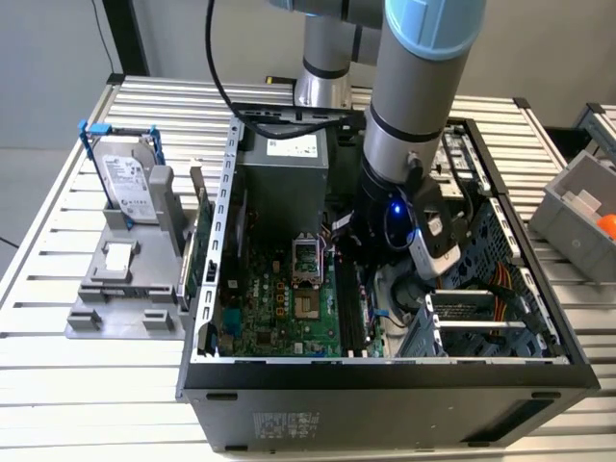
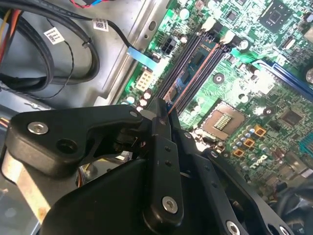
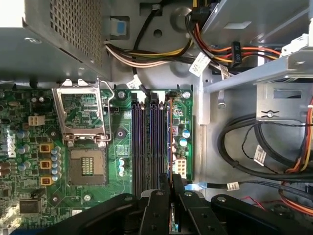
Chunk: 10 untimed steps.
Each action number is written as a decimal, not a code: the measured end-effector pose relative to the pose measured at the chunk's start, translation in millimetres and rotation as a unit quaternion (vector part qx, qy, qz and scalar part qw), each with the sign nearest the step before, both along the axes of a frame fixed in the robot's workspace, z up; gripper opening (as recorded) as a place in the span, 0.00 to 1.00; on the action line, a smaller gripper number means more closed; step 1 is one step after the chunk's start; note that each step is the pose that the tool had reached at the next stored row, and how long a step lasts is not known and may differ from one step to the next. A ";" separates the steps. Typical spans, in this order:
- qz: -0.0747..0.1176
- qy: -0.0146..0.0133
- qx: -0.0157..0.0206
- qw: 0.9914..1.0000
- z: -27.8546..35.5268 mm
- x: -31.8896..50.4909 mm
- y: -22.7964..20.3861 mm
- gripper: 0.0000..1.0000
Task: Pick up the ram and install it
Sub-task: 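Insert the ram into the slot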
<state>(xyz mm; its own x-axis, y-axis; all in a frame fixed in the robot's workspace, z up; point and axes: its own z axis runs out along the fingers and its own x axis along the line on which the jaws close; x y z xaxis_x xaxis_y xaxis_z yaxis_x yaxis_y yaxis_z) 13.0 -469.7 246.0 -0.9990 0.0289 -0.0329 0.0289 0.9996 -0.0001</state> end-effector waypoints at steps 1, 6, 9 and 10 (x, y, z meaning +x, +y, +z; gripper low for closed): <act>0.000 0.000 0.000 1.000 -1.3 0.0 -0.1 0.00; 0.000 0.000 0.000 1.000 -7.1 0.0 -0.2 0.00; 0.001 0.000 0.000 1.000 -10.2 0.0 -0.2 0.00; 0.001 0.000 0.000 1.000 -10.7 0.0 -0.4 0.00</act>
<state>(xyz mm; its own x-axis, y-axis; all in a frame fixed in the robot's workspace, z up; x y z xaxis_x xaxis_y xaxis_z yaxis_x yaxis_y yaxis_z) 13.0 -470.1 235.3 -0.9991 0.0266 -0.0328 0.0266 0.9996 -0.0003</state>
